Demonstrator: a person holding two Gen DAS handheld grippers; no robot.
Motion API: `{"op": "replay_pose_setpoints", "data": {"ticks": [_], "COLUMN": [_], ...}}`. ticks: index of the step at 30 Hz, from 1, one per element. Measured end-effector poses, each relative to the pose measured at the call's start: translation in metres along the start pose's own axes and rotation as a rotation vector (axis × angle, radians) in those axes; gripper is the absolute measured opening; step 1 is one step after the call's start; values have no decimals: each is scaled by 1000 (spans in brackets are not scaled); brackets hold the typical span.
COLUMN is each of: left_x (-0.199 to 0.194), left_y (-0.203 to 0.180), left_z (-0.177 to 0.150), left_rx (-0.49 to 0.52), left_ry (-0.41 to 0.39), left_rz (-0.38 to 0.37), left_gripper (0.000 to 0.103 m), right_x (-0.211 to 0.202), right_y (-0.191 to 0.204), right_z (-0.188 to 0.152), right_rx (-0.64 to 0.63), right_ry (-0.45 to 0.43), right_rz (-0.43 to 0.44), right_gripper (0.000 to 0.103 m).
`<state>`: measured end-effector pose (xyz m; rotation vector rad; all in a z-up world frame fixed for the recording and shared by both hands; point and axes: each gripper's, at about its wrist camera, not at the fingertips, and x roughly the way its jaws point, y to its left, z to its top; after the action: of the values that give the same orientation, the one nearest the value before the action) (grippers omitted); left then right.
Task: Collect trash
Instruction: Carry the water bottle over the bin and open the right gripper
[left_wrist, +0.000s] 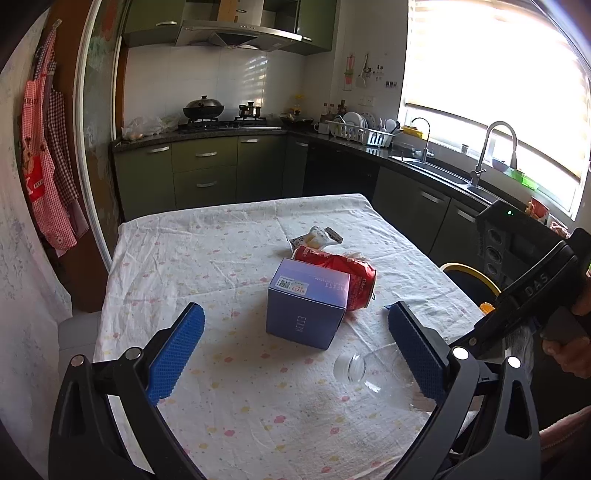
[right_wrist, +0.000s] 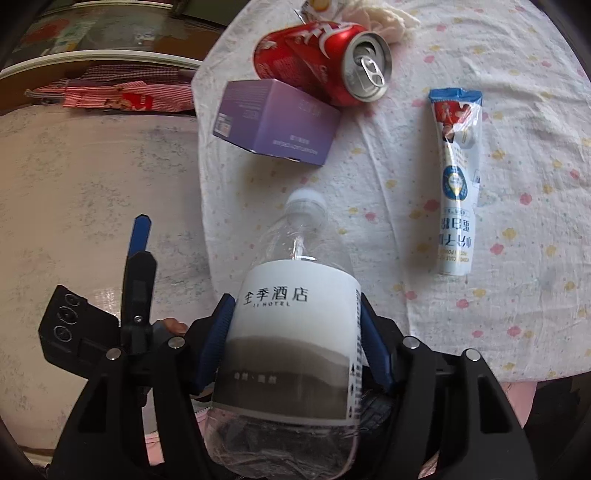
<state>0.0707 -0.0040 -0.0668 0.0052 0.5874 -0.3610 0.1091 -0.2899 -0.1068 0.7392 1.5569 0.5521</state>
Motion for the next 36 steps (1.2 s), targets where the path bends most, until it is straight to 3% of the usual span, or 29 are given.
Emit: {"op": "replay_pose_setpoints", "data": {"ticks": [20,28,36], "left_x": [2,11,23], "left_y": [-2,-14,-41], "left_z": [4,10,19], "left_rx": [3,32,79], "left_ry": [4,6,3], "left_rz": [12,4,-29], "left_gripper": [98,98,98], "right_x": [-48,-108,-196], "right_y": [-16,-43,-122], "right_z": [9,8,3], "right_rx": [18,45,191], "right_ry": [-91,-247,-480], "right_rz": [54,66,-4], "right_gripper": [60,60,60]}}
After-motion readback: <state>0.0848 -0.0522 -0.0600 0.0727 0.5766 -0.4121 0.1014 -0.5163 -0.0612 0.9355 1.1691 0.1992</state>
